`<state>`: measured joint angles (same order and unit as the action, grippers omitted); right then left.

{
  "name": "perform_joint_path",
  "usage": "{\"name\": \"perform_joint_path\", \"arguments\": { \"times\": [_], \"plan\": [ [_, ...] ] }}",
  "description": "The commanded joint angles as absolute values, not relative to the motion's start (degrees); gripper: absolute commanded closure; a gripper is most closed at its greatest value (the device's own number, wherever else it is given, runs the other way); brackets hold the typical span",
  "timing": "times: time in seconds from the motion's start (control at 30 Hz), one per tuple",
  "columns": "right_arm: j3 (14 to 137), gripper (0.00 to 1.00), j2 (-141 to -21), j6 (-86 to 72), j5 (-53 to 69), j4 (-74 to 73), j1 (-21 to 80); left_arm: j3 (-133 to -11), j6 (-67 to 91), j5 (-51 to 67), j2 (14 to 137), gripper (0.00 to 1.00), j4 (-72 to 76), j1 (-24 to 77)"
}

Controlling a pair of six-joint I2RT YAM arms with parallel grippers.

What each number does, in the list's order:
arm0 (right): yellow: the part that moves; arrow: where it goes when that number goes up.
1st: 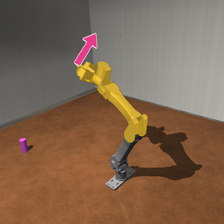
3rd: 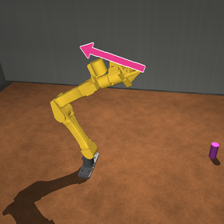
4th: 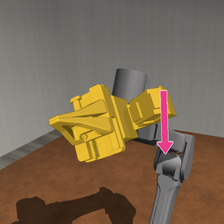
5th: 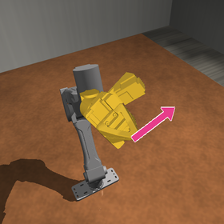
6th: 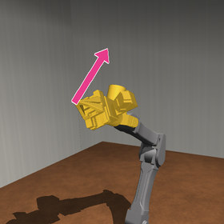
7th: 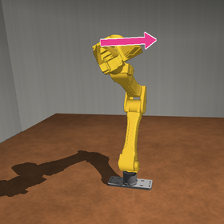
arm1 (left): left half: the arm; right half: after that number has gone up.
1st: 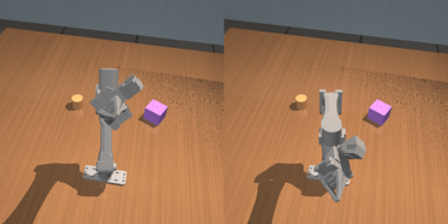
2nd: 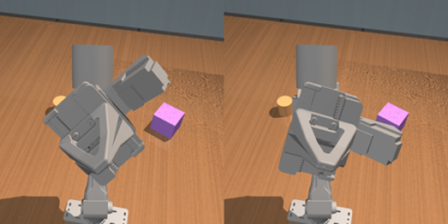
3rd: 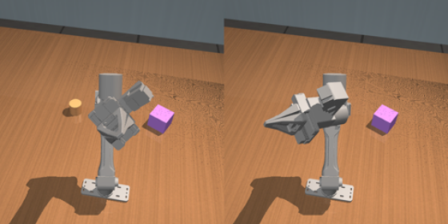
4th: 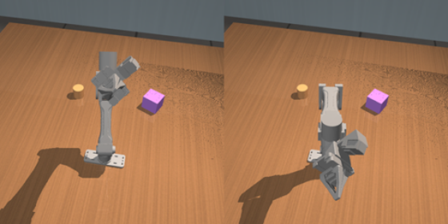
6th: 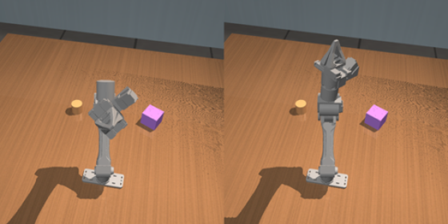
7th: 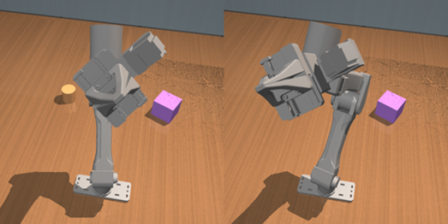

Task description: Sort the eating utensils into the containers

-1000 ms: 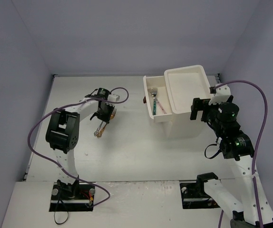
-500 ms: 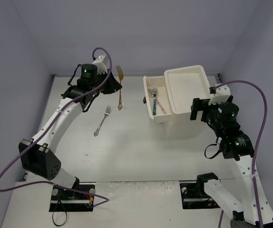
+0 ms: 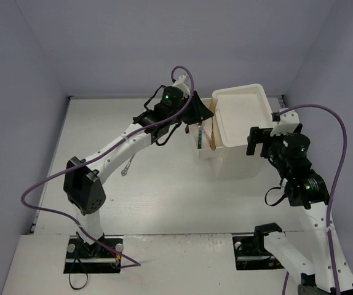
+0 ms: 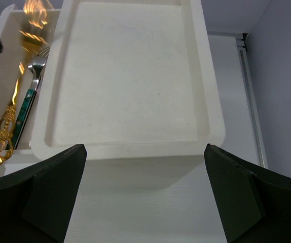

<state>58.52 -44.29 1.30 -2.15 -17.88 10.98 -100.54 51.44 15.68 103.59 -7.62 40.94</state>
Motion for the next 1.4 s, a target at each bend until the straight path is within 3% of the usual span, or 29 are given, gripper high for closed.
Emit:
{"name": "perform_joint_path", "arguments": {
  "times": [0.0, 0.17, 0.33, 0.7, 0.9, 1.37],
  "plan": [
    [58.7, 0.00, -42.9, 1.1, -3.7, -14.9, 11.5, -105.0, 52.2, 9.6, 102.8, 0.71, -4.6, 41.3],
    [58.4, 0.00, -42.7, 1.7, -4.6, -15.0, 11.5, -106.2, 46.8, 7.5, 101.7, 0.56, -7.3, 41.3],
    [58.7, 0.00, -43.4, 2.2, -4.9, -15.0, 11.5, -104.9, 38.7, 6.3, 96.9, 0.55, -14.2, 38.8],
    [59.5, 0.00, -45.0, 2.7, -5.4, -15.0, 11.5, -82.6, 28.9, 13.3, 83.7, 0.55, -26.7, 19.3],
    [59.8, 0.00, -45.6, 2.7, -5.3, -15.0, 11.5, -78.1, 16.7, 21.2, 92.0, 0.55, -31.9, 12.9],
    [59.6, 0.00, -44.1, 2.5, -5.3, -15.4, 11.5, -82.8, 6.2, 7.8, 111.5, 0.55, -33.7, 12.6]
  ]
}}
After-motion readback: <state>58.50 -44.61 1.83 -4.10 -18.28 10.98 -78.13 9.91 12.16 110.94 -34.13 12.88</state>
